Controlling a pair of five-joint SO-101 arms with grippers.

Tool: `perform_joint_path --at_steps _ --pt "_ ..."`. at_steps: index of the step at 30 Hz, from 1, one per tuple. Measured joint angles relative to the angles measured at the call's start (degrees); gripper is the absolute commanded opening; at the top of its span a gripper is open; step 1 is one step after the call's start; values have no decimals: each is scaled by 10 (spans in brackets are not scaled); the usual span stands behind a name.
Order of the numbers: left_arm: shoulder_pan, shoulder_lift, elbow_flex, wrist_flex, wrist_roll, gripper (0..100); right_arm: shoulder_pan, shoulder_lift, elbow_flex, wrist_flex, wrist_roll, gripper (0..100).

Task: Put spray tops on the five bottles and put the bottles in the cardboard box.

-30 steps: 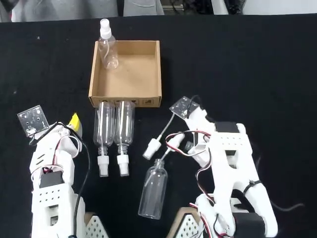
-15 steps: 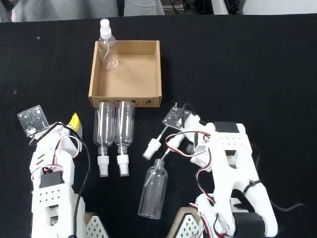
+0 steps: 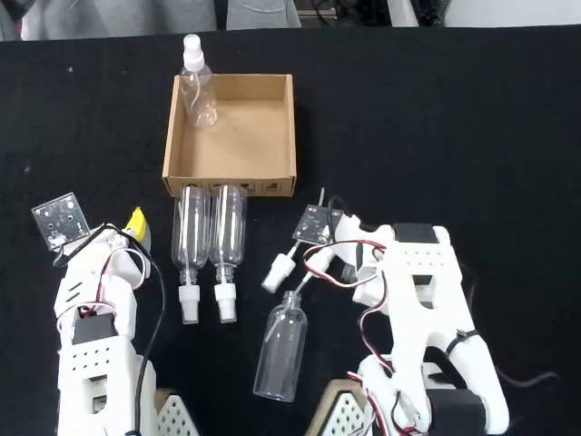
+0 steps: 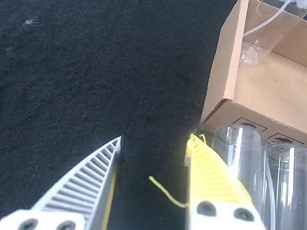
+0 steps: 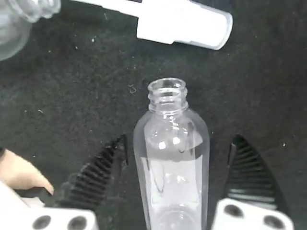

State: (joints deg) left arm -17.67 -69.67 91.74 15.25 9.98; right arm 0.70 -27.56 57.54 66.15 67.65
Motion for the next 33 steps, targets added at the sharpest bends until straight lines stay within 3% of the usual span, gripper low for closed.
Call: perform_joint_path --at_steps 15,22,33 --pt "0 0 0 0 0 211 0 0 11 0 34 282" --pt "0 0 0 0 0 211 0 0 11 0 34 124" --pt "0 0 0 0 0 211 0 0 11 44 34 117"
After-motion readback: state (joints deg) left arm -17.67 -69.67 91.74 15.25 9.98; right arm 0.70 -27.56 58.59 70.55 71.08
